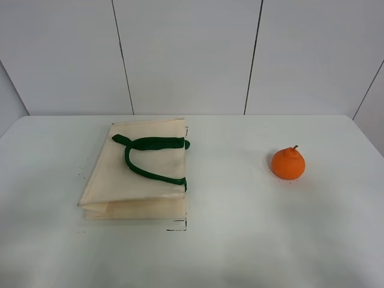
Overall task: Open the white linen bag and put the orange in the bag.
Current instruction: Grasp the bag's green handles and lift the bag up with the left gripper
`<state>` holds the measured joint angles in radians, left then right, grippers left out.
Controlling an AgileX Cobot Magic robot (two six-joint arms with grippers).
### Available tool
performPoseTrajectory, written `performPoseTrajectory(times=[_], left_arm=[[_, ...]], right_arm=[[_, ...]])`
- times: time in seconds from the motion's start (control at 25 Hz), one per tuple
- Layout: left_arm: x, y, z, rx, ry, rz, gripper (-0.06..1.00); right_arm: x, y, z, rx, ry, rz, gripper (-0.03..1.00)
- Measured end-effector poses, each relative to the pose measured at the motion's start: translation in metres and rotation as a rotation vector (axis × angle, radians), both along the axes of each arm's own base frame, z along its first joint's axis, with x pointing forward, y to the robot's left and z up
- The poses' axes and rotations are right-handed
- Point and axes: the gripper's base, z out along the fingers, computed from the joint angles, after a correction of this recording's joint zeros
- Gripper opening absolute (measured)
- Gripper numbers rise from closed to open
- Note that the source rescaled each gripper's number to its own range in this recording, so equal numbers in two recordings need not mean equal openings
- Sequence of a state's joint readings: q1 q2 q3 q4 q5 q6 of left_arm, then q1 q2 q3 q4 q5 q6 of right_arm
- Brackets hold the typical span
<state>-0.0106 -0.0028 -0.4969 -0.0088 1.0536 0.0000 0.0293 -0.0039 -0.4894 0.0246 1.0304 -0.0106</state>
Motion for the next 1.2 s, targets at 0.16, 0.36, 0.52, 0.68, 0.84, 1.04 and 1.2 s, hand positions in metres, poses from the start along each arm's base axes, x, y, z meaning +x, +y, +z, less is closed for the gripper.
performPoseTrajectory(times=[0.16,0.36,0.52,0.68,0.84,1.04,1.2], left_arm=[[0.000,0.000,0.000,0.000,0.000,0.000,1.00],[0.010,0.000,0.003,0.000,0.071,-0.001,1.00],[0.040,0.000,0.018,-0.010,0.226,0.009,1.00],[0.088,-0.001,0.035,-0.014,0.363,0.016,1.00],[0.155,-0.002,0.040,-0.014,0.476,0.020,1.00],[0.255,-0.003,0.025,-0.013,0.580,0.023,1.00],[0.325,-0.003,0.003,-0.029,0.657,0.046,0.98]], right_arm=[[0.000,0.000,0.000,0.000,0.000,0.000,1.00],[0.000,0.000,0.000,0.000,0.000,0.000,1.00],[0.000,0.000,0.000,0.000,0.000,0.000,1.00],[0.000,0.000,0.000,0.000,0.000,0.000,1.00],[0.000,0.000,0.000,0.000,0.000,0.000,1.00],[0.000,0.000,0.000,0.000,0.000,0.000,1.00],[0.000,0.000,0.000,0.000,0.000,0.000,1.00]])
